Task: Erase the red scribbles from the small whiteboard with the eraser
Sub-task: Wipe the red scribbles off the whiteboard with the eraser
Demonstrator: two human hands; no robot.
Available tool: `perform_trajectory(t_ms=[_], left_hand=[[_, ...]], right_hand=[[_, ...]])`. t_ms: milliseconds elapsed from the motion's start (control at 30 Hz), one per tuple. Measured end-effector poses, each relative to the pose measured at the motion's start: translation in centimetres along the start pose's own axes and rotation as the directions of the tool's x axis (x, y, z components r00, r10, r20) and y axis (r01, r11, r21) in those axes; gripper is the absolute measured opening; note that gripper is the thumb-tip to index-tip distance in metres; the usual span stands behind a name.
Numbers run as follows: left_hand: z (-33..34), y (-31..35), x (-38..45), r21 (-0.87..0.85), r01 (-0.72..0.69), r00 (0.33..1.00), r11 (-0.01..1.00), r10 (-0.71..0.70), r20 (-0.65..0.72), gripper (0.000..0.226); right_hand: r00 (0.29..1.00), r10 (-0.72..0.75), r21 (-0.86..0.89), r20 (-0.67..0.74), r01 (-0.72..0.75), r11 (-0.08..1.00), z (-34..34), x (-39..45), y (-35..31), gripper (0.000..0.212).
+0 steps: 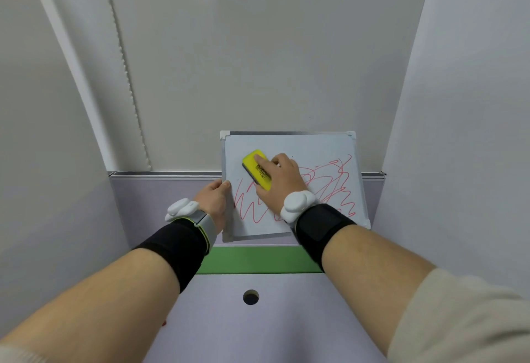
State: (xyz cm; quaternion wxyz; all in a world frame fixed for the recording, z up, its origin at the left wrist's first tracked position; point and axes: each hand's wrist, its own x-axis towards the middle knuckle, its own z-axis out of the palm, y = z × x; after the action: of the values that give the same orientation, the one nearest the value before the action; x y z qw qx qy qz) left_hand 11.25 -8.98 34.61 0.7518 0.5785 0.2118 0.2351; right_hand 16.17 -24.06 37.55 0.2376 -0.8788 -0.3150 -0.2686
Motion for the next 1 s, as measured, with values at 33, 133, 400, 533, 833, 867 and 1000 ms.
perform_trajectory(t_ms=[33,133,400,533,833,867,1000], left_hand=[[0.2,0.0,-0.1,0.010,-0.011,1.000,1.000,0.011,-0.006,0.022],[0.4,0.1,-0.2,-0.010,0.000,1.000,1.000,0.001,0.020,0.023],[-0.5,0.5,0.1,-0.024,0.002,1.000,1.000,-0.002,0.008,0.029],[0.0,0.6,-0.1,-0.036,-0.006,1.000,0.999,0.006,0.011,0.023],[-1.1,0.9,0.2,-0.049,-0.003,0.999,0.999,0.002,-0.032,0.017],[-0.9,1.0,0.1,-0.049,-0.006,0.999,0.999,0.005,-0.038,0.015],[-1.0,0.8,0.6,-0.049,-0.016,0.999,0.999,0.014,-0.046,0.015]], right_hand=[[1.000,0.019,-0.002,-0.010,-0.019,1.000,-0.1,0.2,-0.1,0.064],[1.000,-0.017,0.009,0.008,0.017,1.000,0.7,-0.2,-1.5,0.065],[0.996,-0.085,-0.024,0.035,0.086,0.996,0.3,-0.8,0.4,0.063],[0.998,-0.049,0.013,-0.025,0.050,0.999,0.9,-0.8,-1.1,0.057],[0.999,0.045,-0.067,-0.020,-0.046,0.997,-1.8,-0.1,3.0,0.059],[0.997,0.075,-0.069,-0.027,-0.077,0.995,-1.8,-0.2,2.9,0.060],[0.989,-0.128,-0.012,0.070,0.129,0.992,0.2,-1.8,0.1,0.062]])
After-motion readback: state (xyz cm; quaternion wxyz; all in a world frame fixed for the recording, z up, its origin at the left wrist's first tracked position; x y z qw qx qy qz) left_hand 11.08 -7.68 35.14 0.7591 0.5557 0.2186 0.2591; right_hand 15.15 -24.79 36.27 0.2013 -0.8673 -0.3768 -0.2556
